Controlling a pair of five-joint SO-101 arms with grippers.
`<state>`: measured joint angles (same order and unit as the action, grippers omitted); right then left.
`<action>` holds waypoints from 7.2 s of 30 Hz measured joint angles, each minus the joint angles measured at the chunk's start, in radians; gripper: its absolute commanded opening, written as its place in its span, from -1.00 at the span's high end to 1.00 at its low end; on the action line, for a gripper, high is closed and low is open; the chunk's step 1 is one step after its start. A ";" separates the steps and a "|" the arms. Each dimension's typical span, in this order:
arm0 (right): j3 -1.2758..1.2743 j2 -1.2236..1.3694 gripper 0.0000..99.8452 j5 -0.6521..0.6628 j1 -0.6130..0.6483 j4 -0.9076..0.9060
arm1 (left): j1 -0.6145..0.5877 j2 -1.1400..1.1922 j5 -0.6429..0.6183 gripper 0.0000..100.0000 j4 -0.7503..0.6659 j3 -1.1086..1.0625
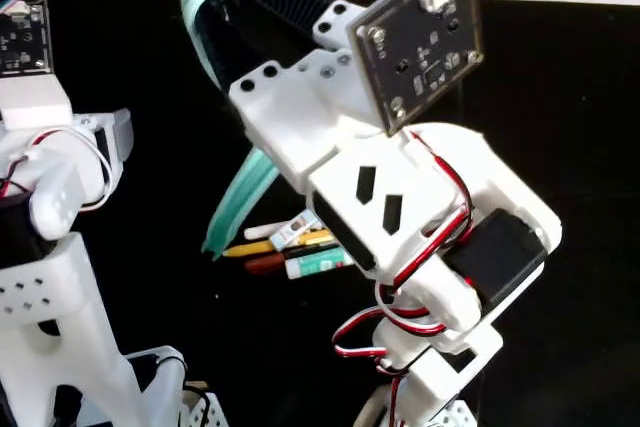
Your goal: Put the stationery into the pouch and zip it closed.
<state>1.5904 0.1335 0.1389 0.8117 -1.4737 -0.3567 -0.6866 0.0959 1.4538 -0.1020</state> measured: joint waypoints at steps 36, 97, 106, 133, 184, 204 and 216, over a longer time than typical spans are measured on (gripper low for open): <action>0.000 0.002 0.97 0.078 0.158 0.152 | -0.028 0.000 0.000 0.39 -0.029 0.181; 0.000 0.002 0.97 -0.046 0.054 -0.058 | -0.272 -0.713 -0.118 0.20 0.308 -0.040; 0.000 0.002 0.97 -0.046 0.054 -0.058 | -0.270 -0.827 -0.080 0.28 0.308 -0.135; 0.000 0.003 0.97 -0.046 0.054 -0.060 | -0.269 -1.111 -0.009 0.98 0.292 -0.499; 0.038 0.002 0.97 -0.112 -0.104 -0.020 | -0.272 -0.609 -0.028 0.48 0.063 -0.115; 0.044 0.051 0.97 -0.137 -0.098 -0.020 | -0.049 -0.023 0.038 0.44 0.023 0.307; 0.044 0.091 0.97 -0.143 -0.089 -0.020 | 0.117 0.269 0.104 0.44 0.041 0.540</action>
<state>1.6349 0.2240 -0.0038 0.7227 -1.4937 -0.2401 -0.4181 0.2002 1.4952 0.4381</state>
